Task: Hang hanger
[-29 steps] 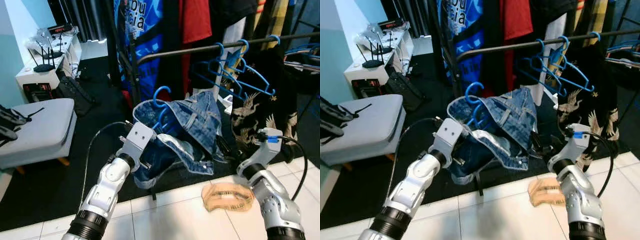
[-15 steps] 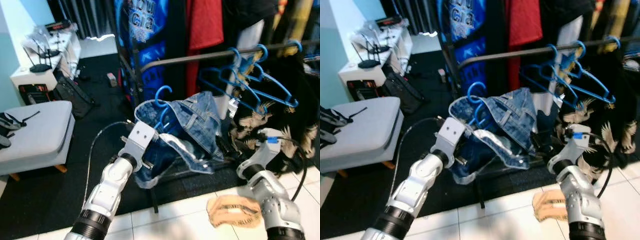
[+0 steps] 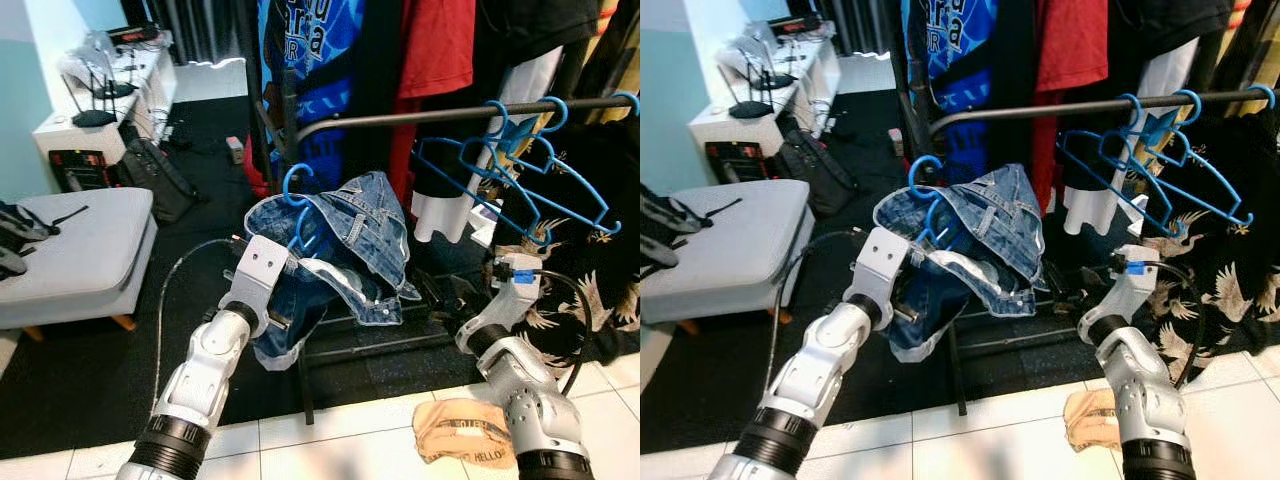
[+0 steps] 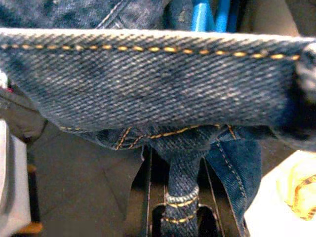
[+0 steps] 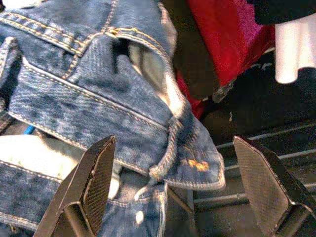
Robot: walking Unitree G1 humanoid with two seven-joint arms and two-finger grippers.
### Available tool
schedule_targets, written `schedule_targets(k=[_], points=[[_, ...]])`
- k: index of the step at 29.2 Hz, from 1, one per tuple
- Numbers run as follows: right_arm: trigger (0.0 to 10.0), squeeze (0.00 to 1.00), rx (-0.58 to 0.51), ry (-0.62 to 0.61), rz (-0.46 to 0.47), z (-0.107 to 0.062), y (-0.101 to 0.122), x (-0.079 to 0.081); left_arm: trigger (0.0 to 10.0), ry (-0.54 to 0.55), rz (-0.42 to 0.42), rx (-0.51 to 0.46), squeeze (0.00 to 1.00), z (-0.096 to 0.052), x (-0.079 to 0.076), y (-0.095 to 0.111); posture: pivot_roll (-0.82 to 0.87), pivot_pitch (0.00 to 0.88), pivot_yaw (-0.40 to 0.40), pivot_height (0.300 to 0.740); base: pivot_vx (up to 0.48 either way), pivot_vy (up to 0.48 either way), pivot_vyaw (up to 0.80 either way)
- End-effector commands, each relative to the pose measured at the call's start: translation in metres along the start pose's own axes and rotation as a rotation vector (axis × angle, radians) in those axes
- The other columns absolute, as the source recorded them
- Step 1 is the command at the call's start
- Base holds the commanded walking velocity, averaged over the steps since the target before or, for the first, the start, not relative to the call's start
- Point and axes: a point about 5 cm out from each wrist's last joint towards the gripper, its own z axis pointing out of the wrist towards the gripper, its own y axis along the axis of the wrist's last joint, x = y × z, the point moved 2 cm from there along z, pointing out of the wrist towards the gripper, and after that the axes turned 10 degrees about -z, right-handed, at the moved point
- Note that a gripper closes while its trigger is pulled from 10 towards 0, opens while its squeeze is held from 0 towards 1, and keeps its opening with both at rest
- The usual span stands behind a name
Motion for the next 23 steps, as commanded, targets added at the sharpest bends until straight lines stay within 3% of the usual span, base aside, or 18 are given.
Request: schedule_targets(k=[1, 6, 20, 23], points=[[10.0, 0.00, 0.003, 0.018, -0.017, 0.0003, 0.0004, 0.0034, 10.0, -0.007, -0.007, -0.060, 0.00, 0.0023, -0.0013, 0.0157, -0.08, 0.000, 0.058, 0.740, 0.000, -0.458, 0.74], [10.0, 0.00, 0.011, 0.014, -0.022, 0.0003, -0.0002, 0.0032, 10.0, 0.000, -0.012, -0.056, 0.00, 0.0028, -0.0008, 0.0159, -0.08, 0.000, 0.059, 0.740, 0.000, -0.443, 0.74], [10.0, 0.00, 0.050, -0.005, -0.062, 0.0006, -0.0039, -0.0013, 10.0, 0.023, -0.039, -0.053, 0.00, 0.0081, 0.0039, 0.0180, -0.09, 0.000, 0.066, 0.740, 0.000, 0.000, 0.00], [10.0, 0.00, 0.046, -0.004, -0.060, 0.0008, -0.0028, -0.0012, 10.0, 0.021, -0.045, -0.053, 0.00, 0.0087, 0.0028, 0.0178, -0.10, 0.000, 0.068, 0.740, 0.000, -0.341, 0.00]])
